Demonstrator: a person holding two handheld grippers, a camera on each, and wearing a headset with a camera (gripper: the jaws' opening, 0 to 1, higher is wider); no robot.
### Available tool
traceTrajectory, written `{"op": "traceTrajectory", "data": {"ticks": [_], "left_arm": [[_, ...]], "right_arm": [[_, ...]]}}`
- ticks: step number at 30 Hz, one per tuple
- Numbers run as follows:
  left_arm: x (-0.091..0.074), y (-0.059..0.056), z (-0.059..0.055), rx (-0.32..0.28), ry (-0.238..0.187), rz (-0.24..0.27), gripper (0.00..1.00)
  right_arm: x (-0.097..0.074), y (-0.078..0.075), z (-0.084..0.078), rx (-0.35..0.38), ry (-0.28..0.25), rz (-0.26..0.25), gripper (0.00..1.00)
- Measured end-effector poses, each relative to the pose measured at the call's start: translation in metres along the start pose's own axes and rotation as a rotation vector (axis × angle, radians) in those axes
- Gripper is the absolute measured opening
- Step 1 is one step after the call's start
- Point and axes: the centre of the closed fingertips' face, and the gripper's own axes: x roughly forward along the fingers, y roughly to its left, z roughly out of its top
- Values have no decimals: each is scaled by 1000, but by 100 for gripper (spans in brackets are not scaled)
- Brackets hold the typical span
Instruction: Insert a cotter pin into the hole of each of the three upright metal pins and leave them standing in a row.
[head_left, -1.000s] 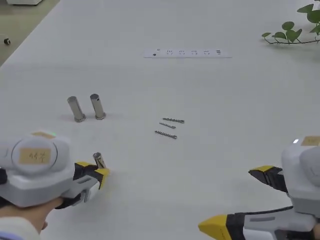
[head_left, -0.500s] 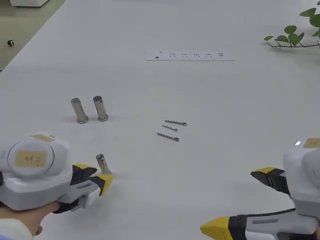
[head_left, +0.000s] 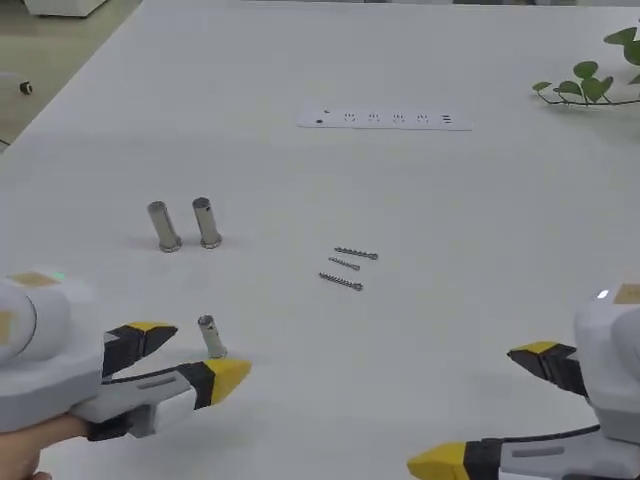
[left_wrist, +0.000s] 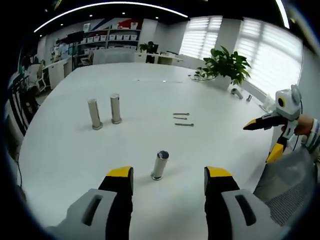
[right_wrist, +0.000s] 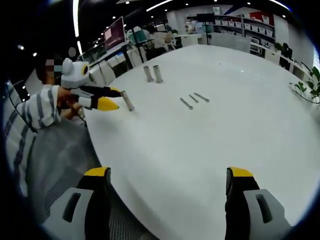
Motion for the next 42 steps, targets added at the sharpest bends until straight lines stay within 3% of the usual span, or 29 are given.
{"op": "traceTrajectory", "data": {"ticks": [2,4,8,10,12,16,23,34,42], "left_arm": [[0,-2,-1,9,4,-18,64],[-1,-9,3,21,-23,-61,68],[-2,-15,5,3,-37,-98,78],[-3,-22,10,-35,-63,-138,85],[-4,-23,14,-30,-82,-140,90],[-5,-25,15,-19,-76,-150,99],[-6,-23,12,12,-60,-138,99],[-4,-19,-1,18,-5,-145,99],[-7,-13,-6,29,20,-145,99]], "right_arm": [[0,0,1,-3,1,-2,97],[-1,0,2,-5,2,-3,97],[-1,-1,2,-5,4,-7,96],[-1,-1,2,-6,6,-8,96],[-1,-1,1,-2,10,-5,96],[-1,-2,1,4,8,-8,96],[-1,-6,2,2,13,-18,96],[-11,-23,7,-38,40,-40,96],[-14,-40,9,-105,96,-51,96]]}}
